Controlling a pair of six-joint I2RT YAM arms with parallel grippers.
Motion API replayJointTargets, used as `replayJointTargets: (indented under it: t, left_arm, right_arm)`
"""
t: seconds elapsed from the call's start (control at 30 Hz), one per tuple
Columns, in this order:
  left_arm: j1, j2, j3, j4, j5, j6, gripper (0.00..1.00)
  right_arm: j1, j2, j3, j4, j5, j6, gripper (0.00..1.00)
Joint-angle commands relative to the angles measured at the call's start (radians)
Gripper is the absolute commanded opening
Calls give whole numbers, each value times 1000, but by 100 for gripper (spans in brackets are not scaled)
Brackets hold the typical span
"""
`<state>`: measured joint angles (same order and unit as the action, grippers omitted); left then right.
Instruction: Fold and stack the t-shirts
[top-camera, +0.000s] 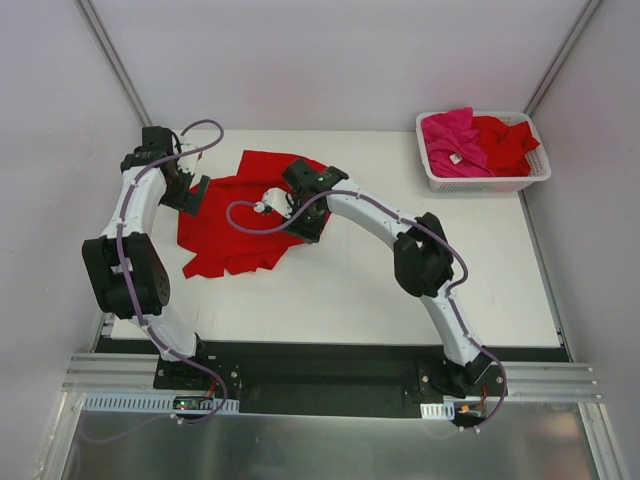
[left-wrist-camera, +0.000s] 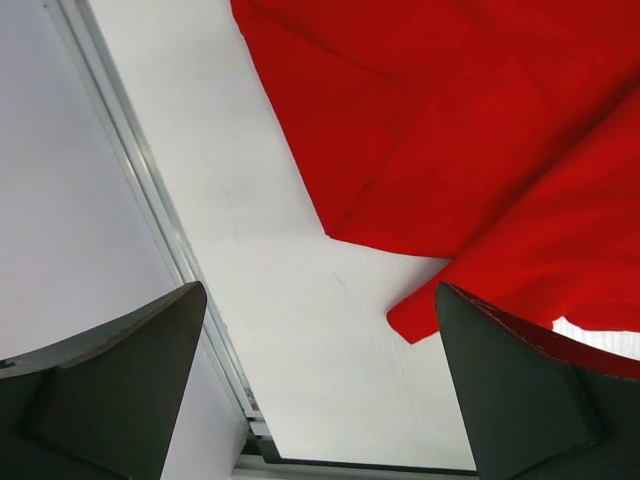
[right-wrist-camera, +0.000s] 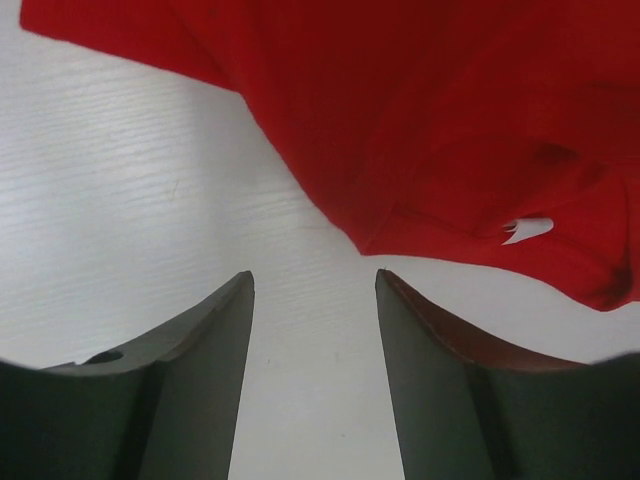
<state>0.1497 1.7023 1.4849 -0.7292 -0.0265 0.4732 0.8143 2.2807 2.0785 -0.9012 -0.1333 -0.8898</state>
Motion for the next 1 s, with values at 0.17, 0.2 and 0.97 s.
replayJointTargets:
  t: [0.17, 0.2, 0.97]
  left_arm:
    - [-7, -76, 40, -81, 73, -35, 99]
    - [-6, -79, 38, -84, 74, -36, 99]
    - [-9, -73, 93, -96, 148, -54, 99]
  right_arm:
    - [3, 108, 113, 105, 60, 11, 56]
    - [3, 129, 121, 99, 61, 9, 56]
    - [-47, -262, 23, -545, 127, -259, 1]
